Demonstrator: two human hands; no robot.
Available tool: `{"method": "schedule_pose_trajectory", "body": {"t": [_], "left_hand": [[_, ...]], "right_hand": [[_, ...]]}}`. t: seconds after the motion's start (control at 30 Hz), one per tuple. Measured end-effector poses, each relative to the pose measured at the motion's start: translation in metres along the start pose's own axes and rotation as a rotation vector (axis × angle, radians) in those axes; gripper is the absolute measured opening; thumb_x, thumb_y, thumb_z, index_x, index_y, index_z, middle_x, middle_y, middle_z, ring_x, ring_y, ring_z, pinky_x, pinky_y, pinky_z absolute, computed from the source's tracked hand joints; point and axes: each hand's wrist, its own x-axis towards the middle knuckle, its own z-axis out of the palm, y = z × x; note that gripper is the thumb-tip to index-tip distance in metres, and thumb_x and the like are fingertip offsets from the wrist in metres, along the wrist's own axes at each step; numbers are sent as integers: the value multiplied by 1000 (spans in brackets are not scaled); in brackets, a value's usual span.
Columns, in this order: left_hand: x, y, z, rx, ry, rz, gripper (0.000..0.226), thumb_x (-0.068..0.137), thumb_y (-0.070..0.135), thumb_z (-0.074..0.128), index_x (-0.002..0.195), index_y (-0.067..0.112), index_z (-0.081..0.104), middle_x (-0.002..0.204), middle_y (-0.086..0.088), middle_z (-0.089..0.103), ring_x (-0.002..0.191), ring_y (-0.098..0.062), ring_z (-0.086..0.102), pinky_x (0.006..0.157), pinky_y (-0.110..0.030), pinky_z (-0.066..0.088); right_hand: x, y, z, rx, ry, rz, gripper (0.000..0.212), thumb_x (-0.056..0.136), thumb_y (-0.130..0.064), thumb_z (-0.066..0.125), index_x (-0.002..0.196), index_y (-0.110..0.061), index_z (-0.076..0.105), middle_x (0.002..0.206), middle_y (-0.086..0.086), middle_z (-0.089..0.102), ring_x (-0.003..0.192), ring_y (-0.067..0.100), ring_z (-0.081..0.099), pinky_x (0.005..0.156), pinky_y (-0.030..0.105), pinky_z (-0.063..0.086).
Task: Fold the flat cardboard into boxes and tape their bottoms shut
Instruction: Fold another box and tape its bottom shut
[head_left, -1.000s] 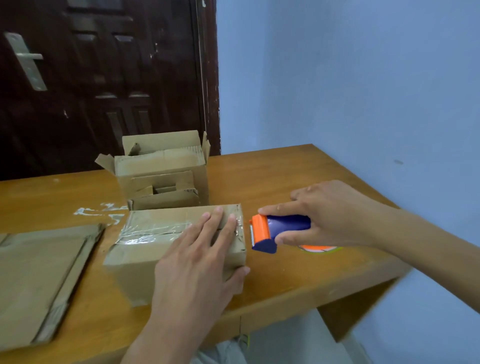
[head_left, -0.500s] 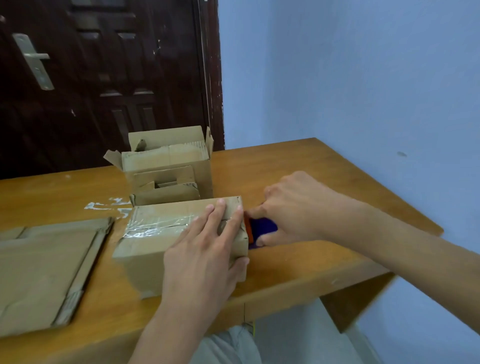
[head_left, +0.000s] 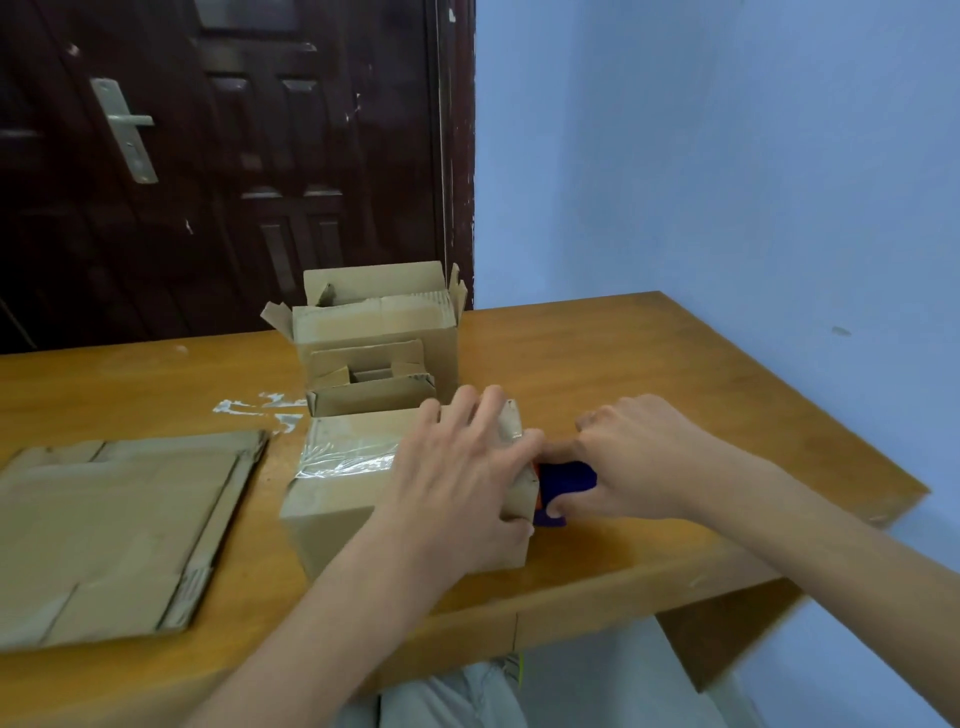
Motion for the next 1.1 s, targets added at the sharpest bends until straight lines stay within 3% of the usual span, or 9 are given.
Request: {"method": "schedule_pose_trajectory", "body": {"t": [0.07,0.17,0.37,0.43,0.6,0.77,0.9,1.03,1.1], "left_hand": [[10,-10,1,-84,-48,81,61,84,72,61,132,39,42,159,-6,28,152,-34,19,120,-57,26],[15,-19,4,-240,-160,119,54,89,66,63,133,40,46,171,5,17,161,-26,1,130,-57,6],[21,-9,-3,-203,-127,68,37,84,67,64,104,39,52,132,7,49,128,-24,38,101,-51,39],[21,-7,-4,-192,-127,61,37,83,66,67,97,38,47,124,8,51,123,-25,40,96,-50,40],[22,-5,-6,-195,-155,76,41,83,58,74,107,27,66,117,9,61,128,-26,43,97,-51,39],[22,-7,-8,-256,-214,98,39,86,53,77,111,25,69,131,3,65,154,-26,26,123,-66,20],[25,-7,0,-217,-180,121,32,91,59,65,98,28,66,117,0,66,137,-26,42,118,-60,30],[28,-4,3,-81,-158,54,59,96,71,47,112,20,72,116,-6,66,121,-28,50,99,-49,44],[30,-2,3,-18,-148,48,63,98,70,42,109,17,74,109,-5,68,109,-27,53,92,-46,47]], "right_hand": [[-2,4,5,41,-4,17,62,93,-82,37,148,-56,46,70,-16,36,72,11,47,60,31,44],[-10,16,14,126,-7,72,59,90,-83,40,144,-61,47,69,-17,41,80,13,52,63,32,46],[-21,41,31,312,32,149,62,83,-91,37,139,-68,48,81,-27,60,83,4,58,66,23,46],[-25,44,34,342,26,148,62,81,-93,34,138,-71,47,83,-25,65,79,4,59,63,22,43],[-26,38,33,328,12,186,45,88,-84,44,131,-72,51,71,-41,57,72,-5,53,58,18,34],[-21,39,43,429,102,254,49,88,-81,48,133,-64,58,95,-43,63,86,-6,58,70,17,43],[-20,38,48,507,126,307,54,85,-84,46,132,-61,60,85,-50,54,79,-16,53,64,15,34],[-24,40,57,575,144,315,66,78,-90,40,133,-59,61,119,-39,67,91,-9,57,77,18,43],[-24,40,57,534,135,321,64,80,-91,40,134,-62,59,121,-36,67,96,-5,58,76,21,45]]}}
